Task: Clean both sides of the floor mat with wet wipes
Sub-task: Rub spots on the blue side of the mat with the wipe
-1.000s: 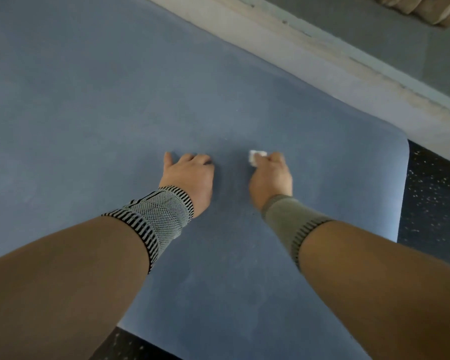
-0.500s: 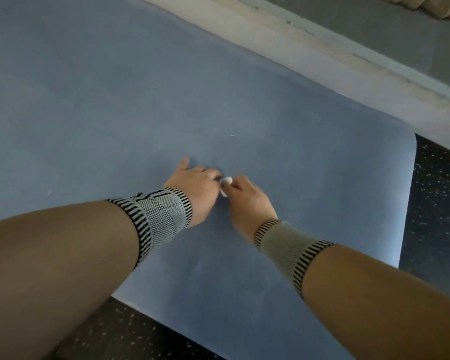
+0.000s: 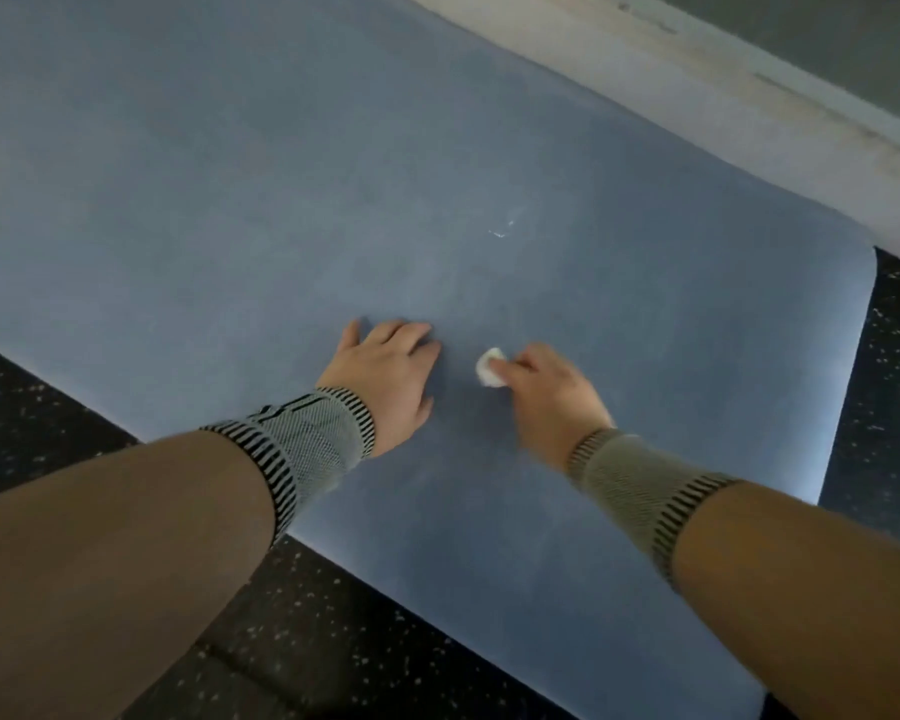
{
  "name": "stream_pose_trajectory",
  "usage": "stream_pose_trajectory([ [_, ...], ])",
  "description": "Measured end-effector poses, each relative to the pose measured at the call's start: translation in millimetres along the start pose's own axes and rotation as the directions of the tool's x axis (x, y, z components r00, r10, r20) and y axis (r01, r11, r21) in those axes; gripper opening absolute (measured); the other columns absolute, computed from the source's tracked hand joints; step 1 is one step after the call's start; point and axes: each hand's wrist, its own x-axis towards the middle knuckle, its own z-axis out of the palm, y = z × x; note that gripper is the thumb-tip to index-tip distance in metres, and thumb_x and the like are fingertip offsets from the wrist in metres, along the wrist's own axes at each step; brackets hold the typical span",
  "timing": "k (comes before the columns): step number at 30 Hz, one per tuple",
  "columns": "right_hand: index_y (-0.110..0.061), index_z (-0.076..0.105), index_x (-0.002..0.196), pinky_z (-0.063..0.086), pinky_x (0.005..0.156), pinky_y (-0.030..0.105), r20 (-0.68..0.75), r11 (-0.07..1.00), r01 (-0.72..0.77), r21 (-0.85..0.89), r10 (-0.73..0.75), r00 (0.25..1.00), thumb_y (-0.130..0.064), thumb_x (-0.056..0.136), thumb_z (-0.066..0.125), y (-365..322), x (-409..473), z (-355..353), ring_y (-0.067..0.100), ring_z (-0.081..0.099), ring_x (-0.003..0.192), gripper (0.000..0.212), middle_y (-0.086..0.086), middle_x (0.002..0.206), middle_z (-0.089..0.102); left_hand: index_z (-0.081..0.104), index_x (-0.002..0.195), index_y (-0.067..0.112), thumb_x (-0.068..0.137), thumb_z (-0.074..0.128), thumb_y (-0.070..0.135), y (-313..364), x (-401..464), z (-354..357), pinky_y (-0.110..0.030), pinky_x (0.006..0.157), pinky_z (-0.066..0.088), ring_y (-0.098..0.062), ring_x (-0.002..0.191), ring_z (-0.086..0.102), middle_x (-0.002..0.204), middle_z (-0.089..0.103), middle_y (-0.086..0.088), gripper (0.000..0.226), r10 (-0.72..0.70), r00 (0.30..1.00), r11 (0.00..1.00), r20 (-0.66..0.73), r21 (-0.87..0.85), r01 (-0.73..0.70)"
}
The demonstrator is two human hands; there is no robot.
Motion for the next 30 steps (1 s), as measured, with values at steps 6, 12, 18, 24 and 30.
stream_pose_trajectory([
  [6,-0.02,0.064,0.113,0.036,0.085,0.025,-0.069,0.922,-0.37,0.113,0.378,0.923,-0.02,0.091,0.053,-16.4,17.0,-0.5,0.029,0.053,0.109,0.024,0.008,0.114,0.058,0.039,0.143,0.022,0.09,0.053,0.046,4.9,0.2,-5.4,-0.055,0.112,0.017,-0.021,0.14,0.023,0.154,0.026,0.003,0.06,0.023,0.999,0.999,0.024,0.028,-0.024],
  [12,-0.015,0.053,0.128,0.03,0.074,0.025,0.13,1.0,0.029,0.003,-0.029,0.991,-0.01,0.09,0.05,-24.5,-31.6,5.1,0.027,0.048,0.098,0.038,0.009,0.11,0.049,0.039,0.143,0.019,0.09,0.053,0.043,4.8,-28.0,4.8,-0.057,0.113,0.014,-0.019,0.14,0.024,0.153,0.027,0.004,0.06,0.008,1.0,1.0,0.029,-0.022,-0.007],
  [18,-0.017,0.056,0.125,0.037,0.093,0.03,0.017,0.911,-0.4,0.101,0.4,0.916,-0.009,0.09,0.046,-36.0,-5.4,3.8,0.031,0.05,0.11,0.037,0.01,0.121,0.049,0.031,0.148,0.022,0.092,0.05,0.045,3.8,-39.4,4.8,-0.056,0.115,0.012,-0.019,0.142,0.02,0.156,0.022,0.005,0.064,0.008,0.998,1.0,0.064,-0.004,-0.007],
  [24,-0.017,0.056,0.121,0.034,0.072,0.03,0.149,1.0,0.01,0.001,-0.01,0.989,-0.013,0.093,0.048,-46.3,-37.6,12.4,0.03,0.049,0.093,0.03,0.01,0.106,0.048,0.035,0.147,0.021,0.091,0.052,0.044,-1.3,-58.0,6.7,-0.057,0.114,0.013,-0.02,0.141,0.023,0.155,0.023,0.004,0.063,-0.029,0.996,0.999,0.084,-0.027,0.032],
  [30,-0.014,0.052,0.127,0.037,0.082,0.029,0.077,0.936,-0.349,0.037,0.346,0.935,-0.01,0.093,0.042,-51.4,-17.8,8.3,0.032,0.049,0.107,0.036,0.015,0.123,0.046,0.03,0.149,0.026,0.091,0.051,0.048,-3.0,-68.4,7.4,-0.055,0.116,0.01,-0.018,0.142,0.021,0.157,0.018,0.007,0.065,-0.063,0.991,0.998,0.116,-0.015,0.066],
])
